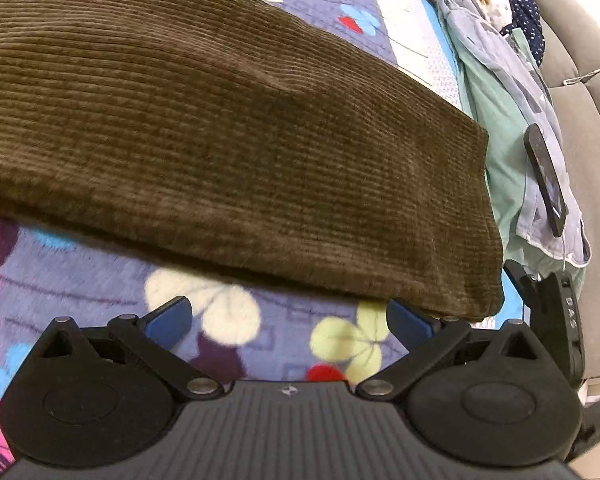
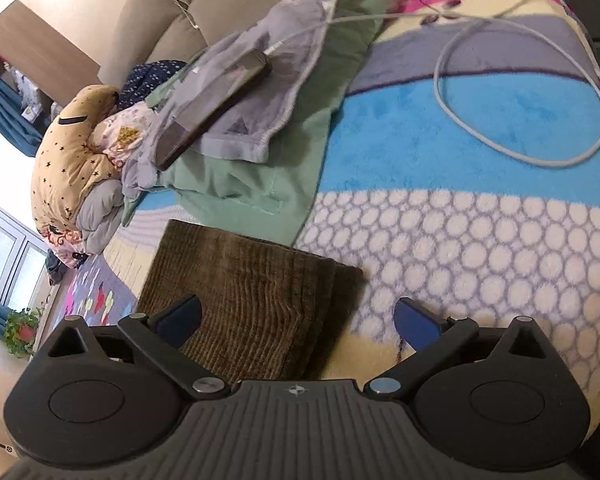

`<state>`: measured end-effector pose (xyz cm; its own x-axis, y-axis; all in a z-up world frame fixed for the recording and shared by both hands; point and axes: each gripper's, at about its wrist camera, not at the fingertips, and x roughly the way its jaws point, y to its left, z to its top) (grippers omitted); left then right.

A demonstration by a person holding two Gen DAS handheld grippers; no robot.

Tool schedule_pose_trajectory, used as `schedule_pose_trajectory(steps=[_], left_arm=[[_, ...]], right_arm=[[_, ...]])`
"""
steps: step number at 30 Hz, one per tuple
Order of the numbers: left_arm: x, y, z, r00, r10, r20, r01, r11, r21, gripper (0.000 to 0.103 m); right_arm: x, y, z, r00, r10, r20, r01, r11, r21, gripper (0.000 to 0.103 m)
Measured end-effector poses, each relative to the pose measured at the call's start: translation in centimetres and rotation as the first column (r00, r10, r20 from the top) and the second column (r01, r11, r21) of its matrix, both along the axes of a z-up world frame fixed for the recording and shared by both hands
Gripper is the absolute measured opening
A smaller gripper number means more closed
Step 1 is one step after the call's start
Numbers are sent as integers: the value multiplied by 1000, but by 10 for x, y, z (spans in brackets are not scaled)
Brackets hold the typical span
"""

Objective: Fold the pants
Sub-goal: 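Smooth the folded pants with the left tool while the right tool hovers, then grasp the corduroy pants edge with the right tool and lift it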

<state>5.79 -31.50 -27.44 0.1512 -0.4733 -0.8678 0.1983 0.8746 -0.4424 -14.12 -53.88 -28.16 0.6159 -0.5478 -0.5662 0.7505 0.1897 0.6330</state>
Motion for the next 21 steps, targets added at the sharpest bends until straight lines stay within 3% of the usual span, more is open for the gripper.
schedule_pose_trajectory(steps=[5, 12, 21], left_arm=[[11, -1, -10, 999, 18, -47, -17, 1000, 11, 103], [2, -5, -5, 1000, -19, -4, 20, 1000, 22, 103], [0, 24, -3, 988, 59, -145, -69, 996, -64, 103]], right_arm=[[13, 4, 2, 996, 39, -79, -42, 998, -45, 99], [17, -1, -4, 994, 40, -98, -43, 999, -26, 101], [14, -2, -5, 997, 31, -72, -32, 999, -17, 102]])
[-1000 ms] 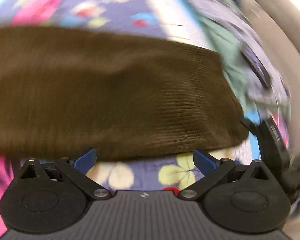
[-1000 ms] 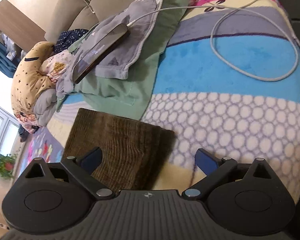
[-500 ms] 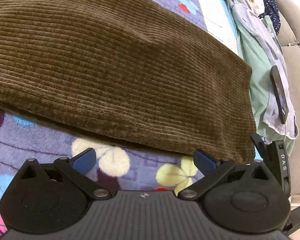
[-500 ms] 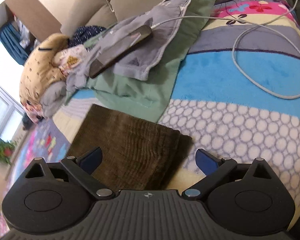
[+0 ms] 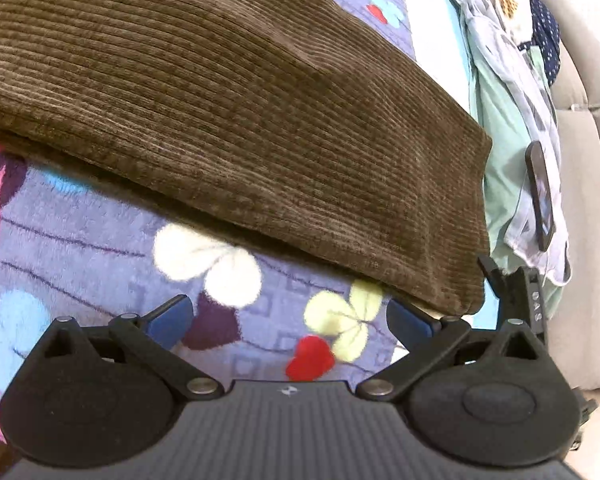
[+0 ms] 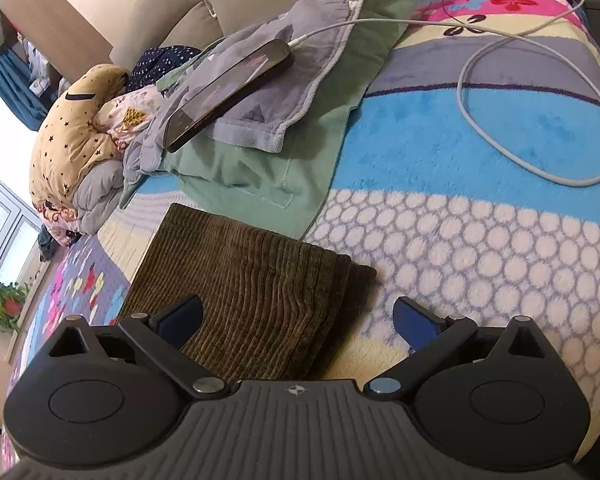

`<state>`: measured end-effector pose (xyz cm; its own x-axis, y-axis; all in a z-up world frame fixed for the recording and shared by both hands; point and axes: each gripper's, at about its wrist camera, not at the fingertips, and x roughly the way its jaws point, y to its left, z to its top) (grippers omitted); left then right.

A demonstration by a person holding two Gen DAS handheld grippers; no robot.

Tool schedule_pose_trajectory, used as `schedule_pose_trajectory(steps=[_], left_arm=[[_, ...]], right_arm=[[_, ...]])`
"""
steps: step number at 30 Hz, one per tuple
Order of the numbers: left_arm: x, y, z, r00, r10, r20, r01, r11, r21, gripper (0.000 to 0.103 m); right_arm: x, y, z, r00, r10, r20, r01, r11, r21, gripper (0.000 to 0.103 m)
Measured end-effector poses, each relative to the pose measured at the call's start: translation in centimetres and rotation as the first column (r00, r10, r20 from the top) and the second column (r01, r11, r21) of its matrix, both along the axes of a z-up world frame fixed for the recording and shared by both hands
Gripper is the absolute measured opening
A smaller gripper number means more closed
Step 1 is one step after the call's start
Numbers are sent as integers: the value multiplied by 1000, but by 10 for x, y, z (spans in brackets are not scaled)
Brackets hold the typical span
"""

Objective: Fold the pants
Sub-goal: 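Grasp the corduroy pants edge with the right tool and lift it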

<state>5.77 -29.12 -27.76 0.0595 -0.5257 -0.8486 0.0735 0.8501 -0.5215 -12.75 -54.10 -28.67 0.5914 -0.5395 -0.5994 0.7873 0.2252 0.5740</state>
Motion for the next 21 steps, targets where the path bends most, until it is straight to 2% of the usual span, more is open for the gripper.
schedule_pose_trajectory(steps=[8, 12, 16, 18, 21], left_arm=[[43, 15, -6, 987, 151, -54, -153, 988, -33, 103], [47, 8, -8, 989, 141, -47, -141, 990, 11, 103], [38, -5, -5, 997, 75, 30, -77, 996, 50, 103], [34, -8, -3, 997, 43, 59, -46, 997, 54, 103], [34, -5, -3, 997, 50, 56, -52, 998, 44, 103]], right_arm=[[0, 0, 0, 1000, -7, 12, 7, 1000, 4, 102], [-1, -1, -1, 999, -11, 30, 11, 1000, 1, 102], [7, -7, -1, 999, 18, 40, -18, 1000, -17, 103], [11, -11, -2, 999, 29, 37, -29, 999, -23, 103], [14, -15, -4, 999, 38, 34, -37, 999, -26, 103]])
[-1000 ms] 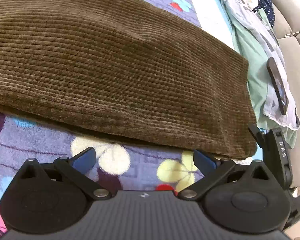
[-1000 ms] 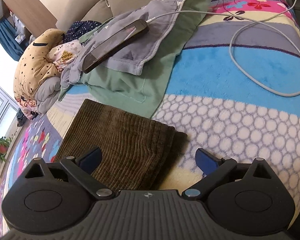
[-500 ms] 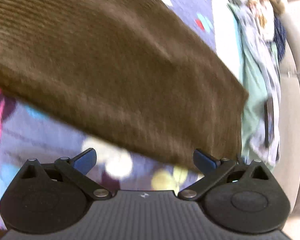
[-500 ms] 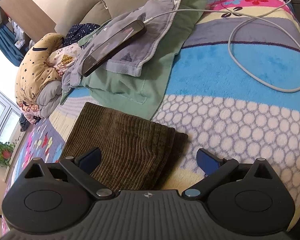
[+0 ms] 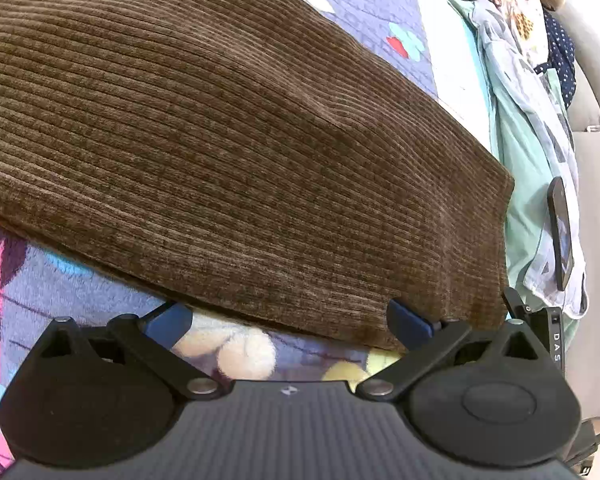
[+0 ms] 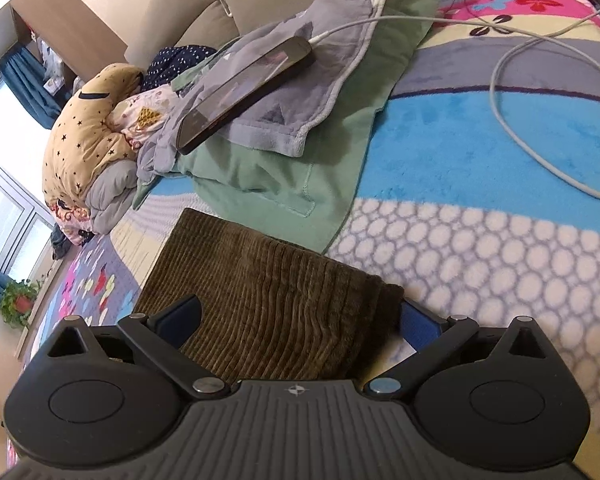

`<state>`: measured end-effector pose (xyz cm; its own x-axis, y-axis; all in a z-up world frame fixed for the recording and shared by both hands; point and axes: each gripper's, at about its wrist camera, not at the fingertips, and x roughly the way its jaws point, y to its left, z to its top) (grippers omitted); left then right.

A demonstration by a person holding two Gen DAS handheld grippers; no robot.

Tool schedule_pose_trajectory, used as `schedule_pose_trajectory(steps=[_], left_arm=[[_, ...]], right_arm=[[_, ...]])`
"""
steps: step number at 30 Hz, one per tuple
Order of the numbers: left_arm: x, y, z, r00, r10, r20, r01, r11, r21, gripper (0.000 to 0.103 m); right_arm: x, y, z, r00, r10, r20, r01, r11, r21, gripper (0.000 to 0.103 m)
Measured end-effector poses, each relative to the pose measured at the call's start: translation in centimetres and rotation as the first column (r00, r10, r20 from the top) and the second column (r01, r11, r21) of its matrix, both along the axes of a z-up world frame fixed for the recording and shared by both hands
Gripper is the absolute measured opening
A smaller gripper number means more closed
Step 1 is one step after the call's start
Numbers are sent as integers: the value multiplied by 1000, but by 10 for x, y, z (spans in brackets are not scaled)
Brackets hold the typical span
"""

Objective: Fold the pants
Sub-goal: 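Grasp the corduroy pants edge with the right tool and lift it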

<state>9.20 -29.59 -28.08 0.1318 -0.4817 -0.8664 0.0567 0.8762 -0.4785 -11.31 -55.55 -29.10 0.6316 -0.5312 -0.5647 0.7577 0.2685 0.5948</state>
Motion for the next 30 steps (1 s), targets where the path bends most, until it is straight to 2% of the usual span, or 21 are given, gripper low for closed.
schedule_pose_trajectory(steps=[3, 4, 5, 6, 7, 10, 13, 17, 18, 20, 22, 25, 27, 30], left_arm=[[5, 3, 2, 999, 25, -36, -25, 1000, -13, 103], [7, 7, 6, 999, 21, -49, -21, 1000, -17, 103], [6, 8, 7, 998, 11, -63, -12, 1000, -22, 103], [6, 11, 10, 997, -6, -83, 3, 999, -33, 103], [6, 13, 13, 995, -19, -94, 15, 999, -42, 103], [2, 33, 31, 995, -40, -86, 35, 998, -58, 103], [4, 58, 52, 999, -31, -23, 29, 998, -59, 103], [23, 80, 66, 993, 4, 121, -13, 997, 70, 103], [29, 87, 67, 990, 27, 138, -37, 997, 71, 103], [41, 99, 65, 988, 72, 140, -80, 995, 52, 103], [52, 111, 56, 989, 107, 102, -110, 994, 17, 103], [65, 121, 33, 991, 113, 78, -116, 993, 29, 103], [70, 125, 17, 993, 87, 85, -87, 996, 4, 103], [66, 125, 21, 991, 48, 122, -48, 999, -5, 103]], right_arm=[[0, 1, 1, 1000, 18, 21, -18, 1000, -9, 100], [-1, 2, 2, 999, 21, 40, -21, 1000, -13, 83], [-1, 1, 1, 998, 38, 54, -38, 999, -11, 54], [1, -1, -1, 997, 62, 55, -62, 998, 6, 35], [1, -3, -5, 996, 71, 60, -73, 997, 30, 24], [-3, -6, -7, 994, 55, 95, -60, 997, 55, 22], [-3, -5, -8, 994, 49, 97, -56, 996, 66, 22], [-4, -5, -9, 995, 36, 90, -44, 995, 90, 24], [-6, -6, -10, 995, 30, 96, -40, 994, 103, 25], [-12, -9, -11, 992, 20, 122, -38, 989, 141, 33], [-19, -12, -13, 989, 2, 146, -28, 983, 179, 35], [-23, -17, -19, 985, -25, 172, -16, 973, 232, 31], [-19, -18, -15, 991, -4, 135, -27, 974, 224, 25], [-9, -19, -4, 997, 39, 59, -50, 979, 196, 23]])
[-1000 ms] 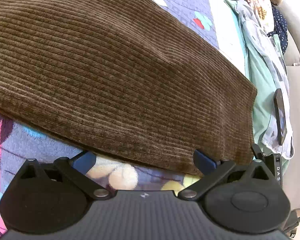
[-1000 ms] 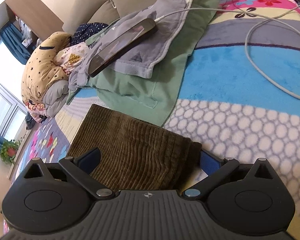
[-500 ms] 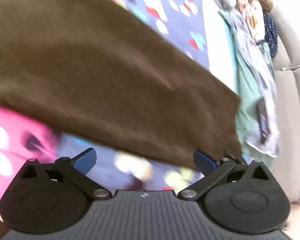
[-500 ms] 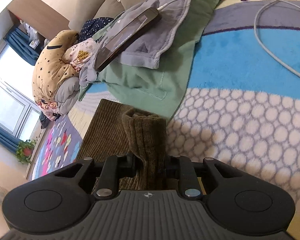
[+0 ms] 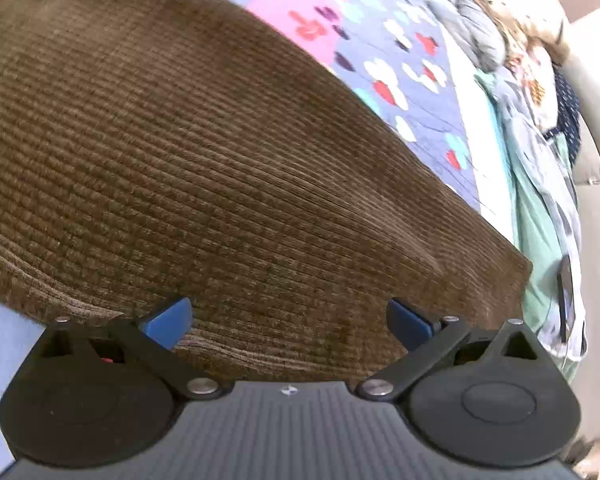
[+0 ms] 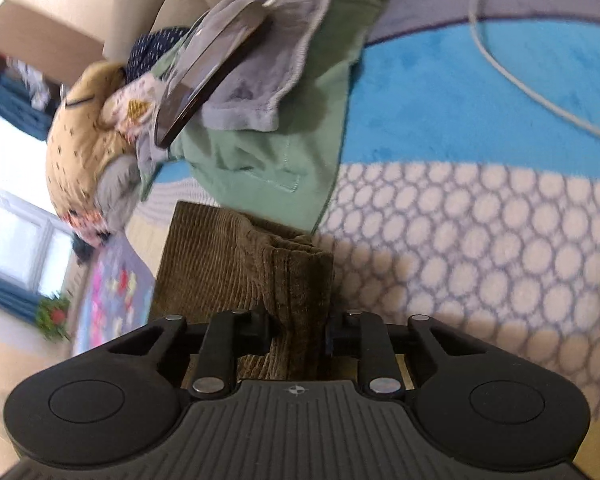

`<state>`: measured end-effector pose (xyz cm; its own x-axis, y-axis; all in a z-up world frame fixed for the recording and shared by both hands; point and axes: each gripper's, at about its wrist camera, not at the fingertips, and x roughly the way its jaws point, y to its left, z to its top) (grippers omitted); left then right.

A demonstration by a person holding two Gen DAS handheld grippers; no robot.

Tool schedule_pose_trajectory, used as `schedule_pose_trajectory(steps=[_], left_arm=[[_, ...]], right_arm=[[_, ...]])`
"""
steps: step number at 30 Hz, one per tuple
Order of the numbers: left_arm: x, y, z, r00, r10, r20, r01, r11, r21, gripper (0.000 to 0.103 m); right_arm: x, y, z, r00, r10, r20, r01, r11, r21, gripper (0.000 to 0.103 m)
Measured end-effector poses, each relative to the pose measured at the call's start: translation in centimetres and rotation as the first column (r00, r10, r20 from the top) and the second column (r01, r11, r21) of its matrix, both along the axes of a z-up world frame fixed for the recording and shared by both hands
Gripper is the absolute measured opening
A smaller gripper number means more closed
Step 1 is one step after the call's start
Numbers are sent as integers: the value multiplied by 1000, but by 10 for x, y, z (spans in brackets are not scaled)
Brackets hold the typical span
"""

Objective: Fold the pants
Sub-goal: 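Grasp the corduroy pants edge with the right tool and lift it, then fold the held pants edge over with the right tool and release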

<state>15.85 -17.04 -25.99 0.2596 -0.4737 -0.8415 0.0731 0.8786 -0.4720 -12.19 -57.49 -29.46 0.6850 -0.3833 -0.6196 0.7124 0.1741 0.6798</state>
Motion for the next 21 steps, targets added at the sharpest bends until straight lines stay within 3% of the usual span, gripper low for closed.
schedule_pose_trajectory(steps=[4, 7, 9, 11, 13, 15, 16, 18, 20, 21], left_arm=[[-4, 19, 12, 1000, -18, -24, 17, 999, -46, 103], [-3, 51, 27, 999, 10, -50, -14, 996, -85, 103], [-3, 81, 39, 999, 33, -41, -36, 997, -74, 103], [-6, 114, 50, 997, 71, -28, -72, 995, -66, 103], [-5, 143, 58, 992, 125, -23, -126, 990, -67, 103], [-7, 176, 67, 981, 192, -12, -192, 979, -72, 103], [-8, 189, 71, 976, 220, -1, -219, 973, -78, 103], [-11, 215, 78, 963, 269, 19, -266, 960, -88, 103], [-10, 233, 82, 955, 296, 21, -293, 952, -92, 103], [-11, 241, 83, 951, 309, 19, -306, 948, -92, 103]], right_arm=[[12, 0, 21, 998, 30, -63, -31, 999, -19, 22], [37, 15, 55, 984, 90, -154, -111, 984, -138, 21], [62, 33, 81, 966, 150, -210, -198, 952, -234, 21], [95, 62, 109, 935, 234, -265, -318, 884, -342, 21], [133, 104, 134, 878, 350, -327, -468, 775, -425, 21], [169, 164, 151, 791, 462, -402, -612, 618, -494, 20], [184, 198, 156, 733, 509, -451, -679, 515, -523, 20], [203, 276, 151, 581, 581, -571, -795, 255, -550, 20], [211, 348, 122, 374, 604, -704, -880, -8, -474, 20], [211, 372, 104, 286, 602, -746, -905, -87, -417, 20]])
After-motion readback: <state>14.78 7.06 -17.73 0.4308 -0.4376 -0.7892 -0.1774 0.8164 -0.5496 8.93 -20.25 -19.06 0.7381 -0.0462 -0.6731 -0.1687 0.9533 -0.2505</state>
